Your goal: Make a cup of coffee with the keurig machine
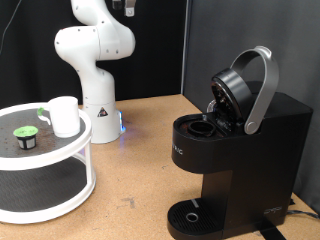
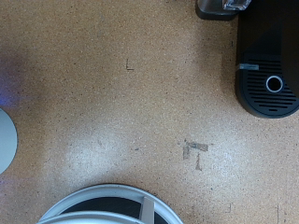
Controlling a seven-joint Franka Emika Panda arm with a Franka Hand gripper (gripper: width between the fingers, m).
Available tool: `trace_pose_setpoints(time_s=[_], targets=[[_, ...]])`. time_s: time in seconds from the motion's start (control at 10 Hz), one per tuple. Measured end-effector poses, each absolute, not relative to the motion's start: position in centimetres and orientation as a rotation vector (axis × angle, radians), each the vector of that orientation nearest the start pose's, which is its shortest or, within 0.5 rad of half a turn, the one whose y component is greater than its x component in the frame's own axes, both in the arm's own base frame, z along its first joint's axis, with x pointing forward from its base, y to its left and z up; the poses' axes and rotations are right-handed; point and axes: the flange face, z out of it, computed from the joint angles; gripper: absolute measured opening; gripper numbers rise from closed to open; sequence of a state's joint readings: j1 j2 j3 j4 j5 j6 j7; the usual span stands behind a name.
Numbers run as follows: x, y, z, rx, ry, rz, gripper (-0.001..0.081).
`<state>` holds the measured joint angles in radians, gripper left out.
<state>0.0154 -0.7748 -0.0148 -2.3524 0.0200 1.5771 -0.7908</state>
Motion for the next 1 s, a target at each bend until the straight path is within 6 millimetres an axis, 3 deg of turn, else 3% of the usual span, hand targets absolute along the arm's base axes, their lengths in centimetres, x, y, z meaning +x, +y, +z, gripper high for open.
trace_pose_setpoints(time_s=[0.2,0.6,1.0], targets=[[31.0,-1.2,58.6,-2.859,-1.209,-0.020,0.0807],[29.9,-7.6,57.1,-2.855,-1.263,0.017,0.0807],[29.2,-9.5,56.7,-2.828,-1.288,0.011,0.0807]])
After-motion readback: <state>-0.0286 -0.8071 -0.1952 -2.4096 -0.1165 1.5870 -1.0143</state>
